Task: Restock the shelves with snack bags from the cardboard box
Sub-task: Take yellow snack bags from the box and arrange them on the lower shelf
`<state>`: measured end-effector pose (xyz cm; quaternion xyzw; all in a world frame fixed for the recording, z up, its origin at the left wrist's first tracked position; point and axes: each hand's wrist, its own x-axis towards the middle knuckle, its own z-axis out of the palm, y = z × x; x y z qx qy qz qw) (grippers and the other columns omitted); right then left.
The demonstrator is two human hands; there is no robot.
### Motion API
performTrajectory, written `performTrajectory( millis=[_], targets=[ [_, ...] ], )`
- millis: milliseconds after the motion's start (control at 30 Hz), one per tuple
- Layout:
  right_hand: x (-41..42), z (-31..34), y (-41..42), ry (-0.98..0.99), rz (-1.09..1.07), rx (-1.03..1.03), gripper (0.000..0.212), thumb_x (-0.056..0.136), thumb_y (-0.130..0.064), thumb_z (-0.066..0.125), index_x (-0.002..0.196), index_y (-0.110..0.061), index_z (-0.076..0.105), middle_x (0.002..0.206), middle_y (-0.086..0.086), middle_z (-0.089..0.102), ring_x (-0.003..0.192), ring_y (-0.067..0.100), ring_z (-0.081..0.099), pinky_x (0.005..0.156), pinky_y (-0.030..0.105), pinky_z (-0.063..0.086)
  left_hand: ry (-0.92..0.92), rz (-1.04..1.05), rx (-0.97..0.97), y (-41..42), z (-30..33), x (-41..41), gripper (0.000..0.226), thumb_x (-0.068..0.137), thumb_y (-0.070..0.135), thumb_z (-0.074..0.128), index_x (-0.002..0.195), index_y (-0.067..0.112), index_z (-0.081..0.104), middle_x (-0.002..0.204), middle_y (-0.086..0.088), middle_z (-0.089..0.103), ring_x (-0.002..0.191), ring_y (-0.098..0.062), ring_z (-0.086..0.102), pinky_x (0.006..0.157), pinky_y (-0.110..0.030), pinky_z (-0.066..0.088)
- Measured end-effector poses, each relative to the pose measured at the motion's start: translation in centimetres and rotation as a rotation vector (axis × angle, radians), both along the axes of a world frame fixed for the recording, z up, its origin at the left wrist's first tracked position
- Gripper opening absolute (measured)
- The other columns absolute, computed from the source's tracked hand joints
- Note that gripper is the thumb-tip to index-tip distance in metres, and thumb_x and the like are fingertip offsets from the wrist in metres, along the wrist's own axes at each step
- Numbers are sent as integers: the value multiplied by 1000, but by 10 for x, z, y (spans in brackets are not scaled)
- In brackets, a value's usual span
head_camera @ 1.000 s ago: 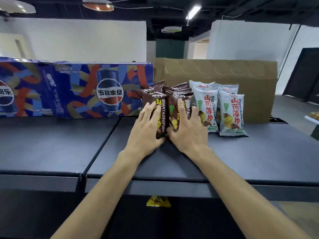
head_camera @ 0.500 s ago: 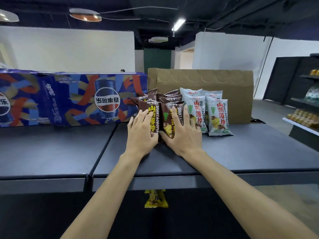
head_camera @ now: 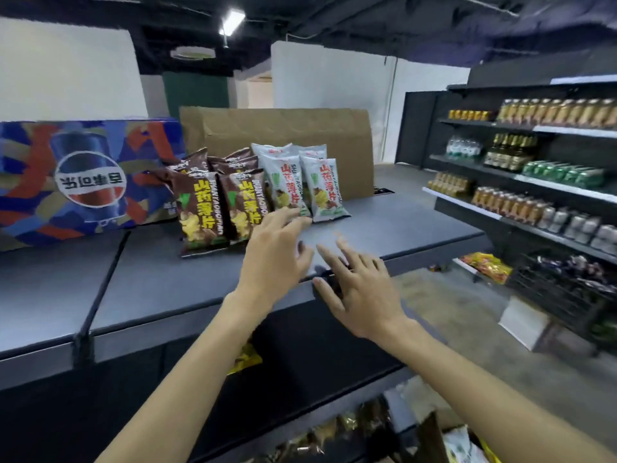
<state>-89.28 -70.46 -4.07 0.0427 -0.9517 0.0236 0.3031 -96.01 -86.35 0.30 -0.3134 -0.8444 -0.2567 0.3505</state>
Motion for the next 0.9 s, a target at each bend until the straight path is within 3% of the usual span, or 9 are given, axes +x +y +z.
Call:
performTrajectory(
  millis=[167,300,367,433,533,667,733,900],
  targets=[
    [53,-35,48,-119,-54,130,67,81,-45,45,141,-17,46,154,10,34,144,30,27,113,49,28,19,-195,-91,82,-47,67,34,77,22,59,109,17,69,111,2,66,108,-18,58,92,-34,46],
    [85,-71,89,-217,-219,38,72,76,-42,60,141,-20,37,154,14,35,139,32,38,108,49,37,43,-180,-189,128,-96,96,25,73,19,60,96,18,69,98,2,67,91,-21,62,73,-35,51],
    [98,-91,109,-338,-307,-4,82,67,-43,74,140,-21,42,152,15,37,135,34,42,106,50,40,-56,-160,-277,153,-125,107,22,72,18,61,93,20,66,94,3,65,83,-22,60,65,-34,50],
    [112,-114,127,-454,-348,-39,78,73,-41,68,144,-22,40,156,15,29,138,35,36,108,49,35,-170,-139,-386,178,-153,115,24,68,19,65,91,23,64,88,3,64,77,-22,60,59,-33,48],
    [138,-149,162,-598,-379,-81,73,85,-42,52,149,-25,23,155,13,25,138,34,31,107,46,33,-333,-119,-530,213,-185,133,27,73,26,64,99,23,64,92,1,67,83,-24,63,62,-32,47],
    [169,-198,223,-801,-432,-206,69,94,-56,38,153,-31,14,156,12,22,140,33,27,105,46,32,-418,-125,-676,263,-226,157,34,86,33,52,118,21,56,122,-2,60,106,-27,59,73,-35,47],
    [183,-227,260,-891,-468,-287,70,93,-61,38,153,-32,16,158,10,21,140,32,29,106,45,34,-475,-126,-731,289,-248,169,34,88,36,53,119,20,53,121,-3,59,108,-28,58,75,-36,48],
    [226,-309,331,-1101,-523,-458,72,92,-58,45,152,-28,21,143,14,42,130,34,43,103,44,38,-679,-144,-842,318,-307,200,33,90,40,54,116,20,54,110,-4,63,99,-28,62,73,-35,50]
  ],
)
